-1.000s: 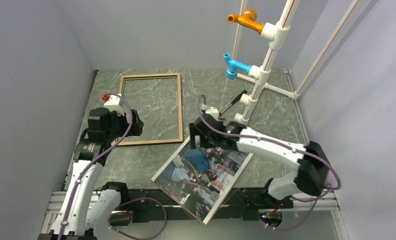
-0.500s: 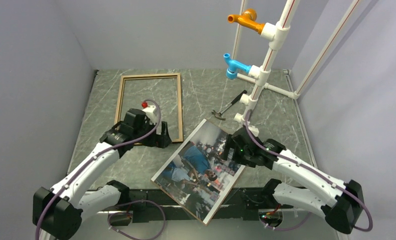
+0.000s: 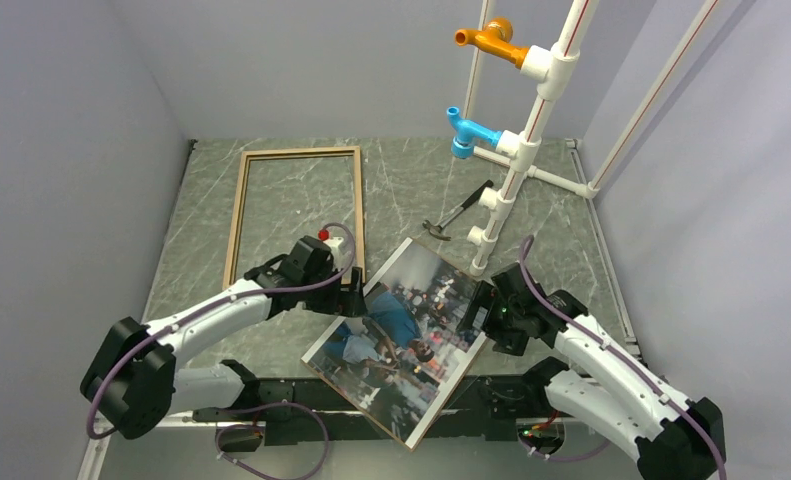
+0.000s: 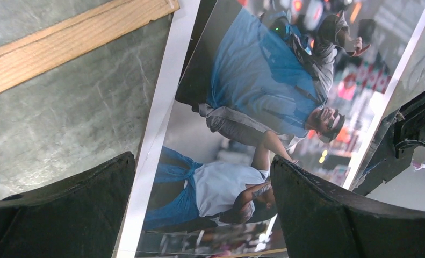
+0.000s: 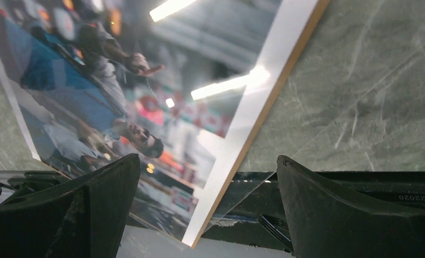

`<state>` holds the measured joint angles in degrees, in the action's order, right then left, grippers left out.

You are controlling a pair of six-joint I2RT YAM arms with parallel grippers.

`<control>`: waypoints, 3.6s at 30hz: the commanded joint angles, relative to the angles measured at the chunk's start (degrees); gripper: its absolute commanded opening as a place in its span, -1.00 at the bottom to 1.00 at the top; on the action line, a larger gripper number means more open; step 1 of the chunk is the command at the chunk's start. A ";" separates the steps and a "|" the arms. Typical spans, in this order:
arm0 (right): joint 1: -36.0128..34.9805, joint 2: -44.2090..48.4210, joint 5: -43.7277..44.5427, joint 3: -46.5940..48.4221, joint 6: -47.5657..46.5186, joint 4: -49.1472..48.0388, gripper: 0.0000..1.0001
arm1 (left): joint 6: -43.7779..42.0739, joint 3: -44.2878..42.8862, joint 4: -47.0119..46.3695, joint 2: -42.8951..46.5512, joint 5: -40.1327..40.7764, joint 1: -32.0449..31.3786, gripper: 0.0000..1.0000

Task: Put the photo into the frame
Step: Pick up the photo frame item at the center of the board.

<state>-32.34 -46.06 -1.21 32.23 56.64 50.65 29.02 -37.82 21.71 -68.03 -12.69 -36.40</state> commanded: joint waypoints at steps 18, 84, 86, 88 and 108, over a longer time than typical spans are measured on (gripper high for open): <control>18.90 -5.00 -12.78 -8.82 -12.00 -4.76 0.96 | 3.48 -1.95 -3.29 -9.66 10.91 -1.63 0.98; 19.86 30.38 -27.24 -10.48 4.29 -18.26 0.72 | 6.08 3.71 -7.07 -2.60 7.67 -2.84 0.99; 19.86 31.42 -27.64 -10.55 4.52 -19.43 0.68 | 6.29 4.46 -8.36 -3.14 6.78 -2.80 0.99; 19.87 32.12 -27.90 -11.00 4.62 -20.52 0.65 | 6.63 5.39 -9.95 -3.69 5.72 -2.73 0.99; 19.91 28.28 -32.78 -16.95 5.10 -36.15 0.33 | 8.16 9.03 -16.38 -6.05 1.82 -2.76 0.99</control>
<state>-12.51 -16.75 -31.18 16.38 61.34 21.69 35.75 -30.48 5.74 -72.75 -8.05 -38.96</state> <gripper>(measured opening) 0.678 0.994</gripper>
